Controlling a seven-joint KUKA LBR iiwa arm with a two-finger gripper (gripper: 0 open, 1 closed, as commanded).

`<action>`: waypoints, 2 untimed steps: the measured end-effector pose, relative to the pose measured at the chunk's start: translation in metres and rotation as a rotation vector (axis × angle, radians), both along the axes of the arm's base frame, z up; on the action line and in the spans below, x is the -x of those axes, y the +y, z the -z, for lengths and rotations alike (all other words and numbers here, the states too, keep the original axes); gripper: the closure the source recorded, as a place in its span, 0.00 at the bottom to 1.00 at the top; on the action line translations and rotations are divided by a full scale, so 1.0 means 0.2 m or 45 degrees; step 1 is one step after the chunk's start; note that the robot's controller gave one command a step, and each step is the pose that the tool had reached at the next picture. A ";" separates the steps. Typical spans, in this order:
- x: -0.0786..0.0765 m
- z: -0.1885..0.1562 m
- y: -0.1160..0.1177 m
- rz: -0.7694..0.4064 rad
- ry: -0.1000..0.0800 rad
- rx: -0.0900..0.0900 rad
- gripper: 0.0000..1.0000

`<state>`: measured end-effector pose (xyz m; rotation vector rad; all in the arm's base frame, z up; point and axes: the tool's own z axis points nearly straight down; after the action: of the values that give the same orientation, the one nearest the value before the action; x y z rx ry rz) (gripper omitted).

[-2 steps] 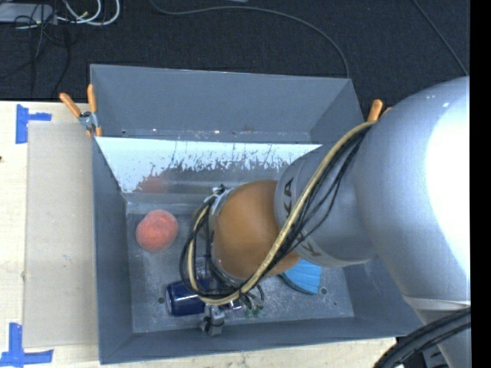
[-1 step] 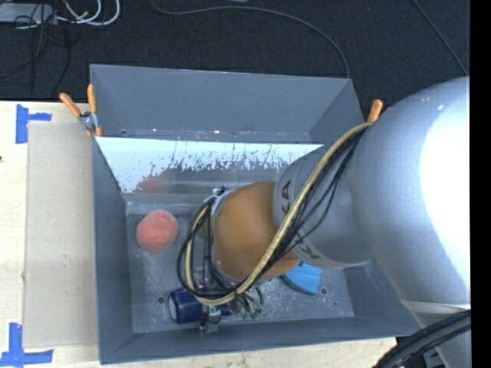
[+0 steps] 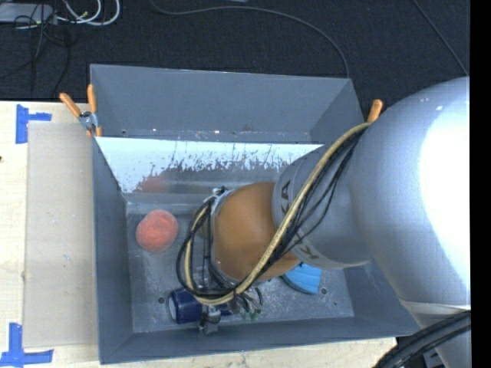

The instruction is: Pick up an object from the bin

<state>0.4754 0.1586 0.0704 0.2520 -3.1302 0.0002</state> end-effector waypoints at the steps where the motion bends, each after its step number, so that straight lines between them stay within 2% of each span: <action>1: 0.01 -0.04 0.00 0.002 0.010 0.003 1.00; 2: 0.02 -0.14 0.00 0.002 0.014 0.004 1.00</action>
Offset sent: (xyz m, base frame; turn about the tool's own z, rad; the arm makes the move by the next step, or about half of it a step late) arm 0.0002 0.0000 0.0580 0.0000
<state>0.4722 0.1580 0.0978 0.2486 -3.1193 0.0040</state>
